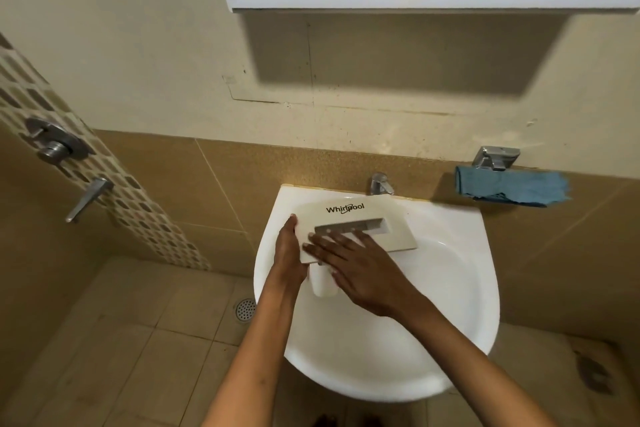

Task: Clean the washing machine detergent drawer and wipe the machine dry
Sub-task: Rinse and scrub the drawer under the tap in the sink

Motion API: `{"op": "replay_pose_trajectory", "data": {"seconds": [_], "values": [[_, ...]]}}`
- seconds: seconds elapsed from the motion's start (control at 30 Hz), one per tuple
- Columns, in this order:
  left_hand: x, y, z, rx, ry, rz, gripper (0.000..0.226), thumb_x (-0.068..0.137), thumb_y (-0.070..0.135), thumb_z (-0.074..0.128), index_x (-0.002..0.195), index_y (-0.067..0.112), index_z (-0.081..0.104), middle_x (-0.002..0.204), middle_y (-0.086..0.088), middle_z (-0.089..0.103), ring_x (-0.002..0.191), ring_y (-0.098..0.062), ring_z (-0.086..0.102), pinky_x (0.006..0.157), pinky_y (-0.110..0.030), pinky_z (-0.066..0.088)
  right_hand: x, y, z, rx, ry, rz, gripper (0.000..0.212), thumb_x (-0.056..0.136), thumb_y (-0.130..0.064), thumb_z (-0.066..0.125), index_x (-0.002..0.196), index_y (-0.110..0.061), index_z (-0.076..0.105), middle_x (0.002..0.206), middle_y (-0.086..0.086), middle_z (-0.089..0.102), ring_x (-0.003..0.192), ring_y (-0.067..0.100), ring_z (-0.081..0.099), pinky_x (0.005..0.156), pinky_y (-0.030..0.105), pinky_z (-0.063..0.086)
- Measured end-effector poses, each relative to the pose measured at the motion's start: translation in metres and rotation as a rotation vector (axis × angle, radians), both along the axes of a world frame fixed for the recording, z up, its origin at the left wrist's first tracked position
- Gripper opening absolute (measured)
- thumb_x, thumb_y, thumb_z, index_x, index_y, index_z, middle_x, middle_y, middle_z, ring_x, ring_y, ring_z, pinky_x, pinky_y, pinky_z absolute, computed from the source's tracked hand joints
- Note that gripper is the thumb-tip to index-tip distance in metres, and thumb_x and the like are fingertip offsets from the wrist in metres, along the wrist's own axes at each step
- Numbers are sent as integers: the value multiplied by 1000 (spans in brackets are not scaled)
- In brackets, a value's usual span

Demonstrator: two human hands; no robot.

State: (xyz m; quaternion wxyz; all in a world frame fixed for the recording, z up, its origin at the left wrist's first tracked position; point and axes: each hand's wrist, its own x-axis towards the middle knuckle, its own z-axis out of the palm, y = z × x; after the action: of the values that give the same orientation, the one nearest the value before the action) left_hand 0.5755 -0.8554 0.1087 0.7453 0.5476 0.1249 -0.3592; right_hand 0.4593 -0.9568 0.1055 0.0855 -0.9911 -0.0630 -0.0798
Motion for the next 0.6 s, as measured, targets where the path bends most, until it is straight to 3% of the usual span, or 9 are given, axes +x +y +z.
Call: {"op": "replay_pose_trajectory", "data": {"seconds": [0.13, 0.23, 0.27, 0.33, 0.43, 0.5, 0.6], "values": [[7, 1, 3, 49, -47, 76, 38, 101, 35, 26, 118, 15, 53, 84, -4, 65, 67, -18, 63, 49, -26, 47, -9, -48, 5, 24, 20, -256, 60, 96, -45, -4, 146, -27, 24, 150, -11, 27, 139, 19, 33, 113, 48, 13], [6, -2, 4, 53, -59, 100, 37, 101, 35, 25, 118, 16, 51, 84, -4, 62, 69, -19, 59, 41, -21, 46, -5, -67, 2, 133, -41, -385, 65, 93, -52, -7, 145, -33, 26, 150, -20, 19, 141, 3, 18, 114, 49, 5], [6, -3, 3, 62, -59, 109, 36, 102, 35, 25, 118, 16, 51, 84, -4, 62, 69, -19, 59, 40, -19, 46, -2, -67, 0, 301, -61, -413, 57, 96, -49, 2, 144, -33, 30, 149, -22, 20, 139, -1, 16, 115, 44, 4], [5, -1, 0, 61, -56, 138, 38, 101, 36, 26, 122, 15, 50, 84, -3, 61, 70, -18, 58, 38, -16, 45, 6, -64, -6, 775, -176, -513, 41, 102, -34, 22, 138, -27, 43, 145, -15, 36, 133, 1, 30, 112, 31, 18], [9, 8, -5, 50, -49, 207, 39, 101, 35, 30, 128, 13, 48, 86, -3, 60, 72, -17, 57, 37, -17, 45, 23, -70, -24, 1483, -365, -896, 24, 100, -20, 37, 114, -16, 57, 113, 4, 57, 97, 12, 53, 82, 25, 41], [11, 14, -4, 45, -55, 242, 30, 102, 32, 30, 118, 15, 48, 81, -2, 58, 69, -16, 55, 36, -16, 45, 29, -77, -42, 1957, -282, -1167, 20, 98, -11, 37, 102, -8, 56, 87, 11, 56, 72, 17, 52, 63, 23, 48], [13, 23, -5, 61, -59, 307, 23, 103, 30, 30, 111, 16, 47, 77, -2, 56, 65, -15, 53, 37, -15, 44, 35, -75, -68, 2345, -139, -1264, 31, 99, -4, 26, 81, 3, 50, 80, 14, 51, 71, 25, 49, 75, 32, 49]]}}
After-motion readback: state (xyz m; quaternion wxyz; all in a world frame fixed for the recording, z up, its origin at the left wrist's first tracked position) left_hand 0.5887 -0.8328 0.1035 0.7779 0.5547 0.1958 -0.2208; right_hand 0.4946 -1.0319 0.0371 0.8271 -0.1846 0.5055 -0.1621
